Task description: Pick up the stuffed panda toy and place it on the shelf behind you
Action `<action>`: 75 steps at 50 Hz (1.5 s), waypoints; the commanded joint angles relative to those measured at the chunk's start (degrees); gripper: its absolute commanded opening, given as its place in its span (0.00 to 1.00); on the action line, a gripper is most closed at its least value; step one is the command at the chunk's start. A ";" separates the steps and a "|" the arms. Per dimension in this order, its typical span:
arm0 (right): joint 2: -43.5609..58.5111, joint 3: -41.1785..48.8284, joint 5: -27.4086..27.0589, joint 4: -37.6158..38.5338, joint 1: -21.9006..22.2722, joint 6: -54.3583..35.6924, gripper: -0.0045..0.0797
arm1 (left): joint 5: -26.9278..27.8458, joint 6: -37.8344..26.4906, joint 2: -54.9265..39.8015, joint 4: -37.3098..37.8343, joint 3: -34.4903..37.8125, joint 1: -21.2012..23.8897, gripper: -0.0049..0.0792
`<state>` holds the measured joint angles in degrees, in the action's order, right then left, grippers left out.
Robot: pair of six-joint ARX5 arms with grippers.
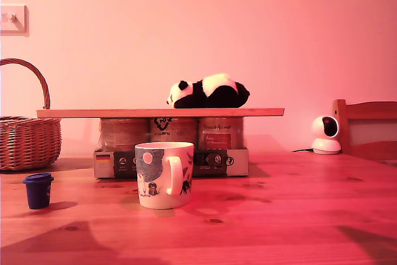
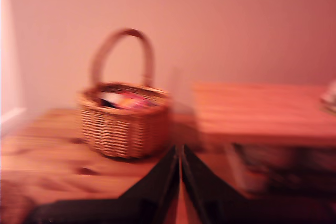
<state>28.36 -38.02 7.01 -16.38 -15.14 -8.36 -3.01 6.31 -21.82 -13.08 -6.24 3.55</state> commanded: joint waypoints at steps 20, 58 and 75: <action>-11.30 13.99 -3.10 0.37 -0.24 6.43 0.04 | 6.73 -0.04 0.22 3.23 0.13 2.05 0.03; -18.51 23.80 -10.34 6.10 -0.24 8.59 0.04 | 6.86 -0.33 0.13 12.74 0.13 2.12 0.03; -18.51 23.80 -10.10 6.32 -0.24 8.94 0.04 | 6.86 -0.31 0.15 21.68 0.13 2.12 0.03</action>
<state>9.80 -14.55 -3.40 -10.72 -15.14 0.19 3.60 6.20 -21.85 8.21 -6.24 5.54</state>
